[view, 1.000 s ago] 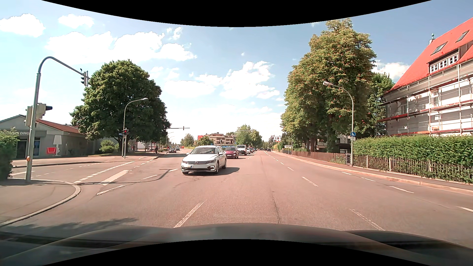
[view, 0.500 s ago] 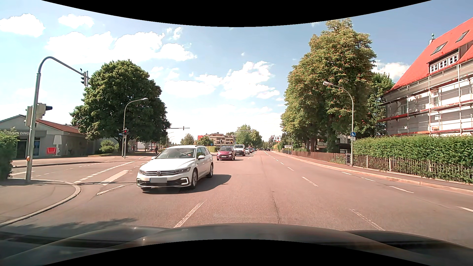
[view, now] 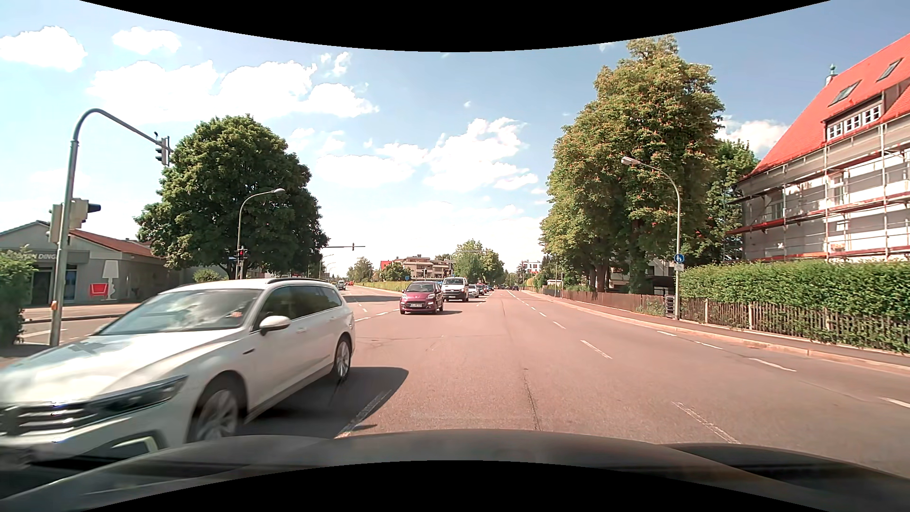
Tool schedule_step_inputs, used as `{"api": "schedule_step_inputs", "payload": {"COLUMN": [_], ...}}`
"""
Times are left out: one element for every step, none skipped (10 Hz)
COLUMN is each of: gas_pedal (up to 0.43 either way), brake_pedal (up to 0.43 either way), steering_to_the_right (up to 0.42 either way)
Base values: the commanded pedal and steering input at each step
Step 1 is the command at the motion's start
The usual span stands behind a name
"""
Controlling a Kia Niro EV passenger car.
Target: Follow the waypoints while adhering to traffic rules and regulations
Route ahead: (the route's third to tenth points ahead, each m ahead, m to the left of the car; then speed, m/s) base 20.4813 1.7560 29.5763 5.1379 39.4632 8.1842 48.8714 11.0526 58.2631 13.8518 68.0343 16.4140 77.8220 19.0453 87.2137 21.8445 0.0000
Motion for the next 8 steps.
{"api": "schedule_step_inputs", "payload": {"gas_pedal": [0.000,0.000,0.000,0.000,0.000,0.000,0.000,0.000], "brake_pedal": [0.427,0.439,0.445,0.445,0.445,0.445,0.445,0.445], "steering_to_the_right": [-0.008,-0.009,-0.010,-0.010,-0.010,-0.010,-0.010,-0.010]}}
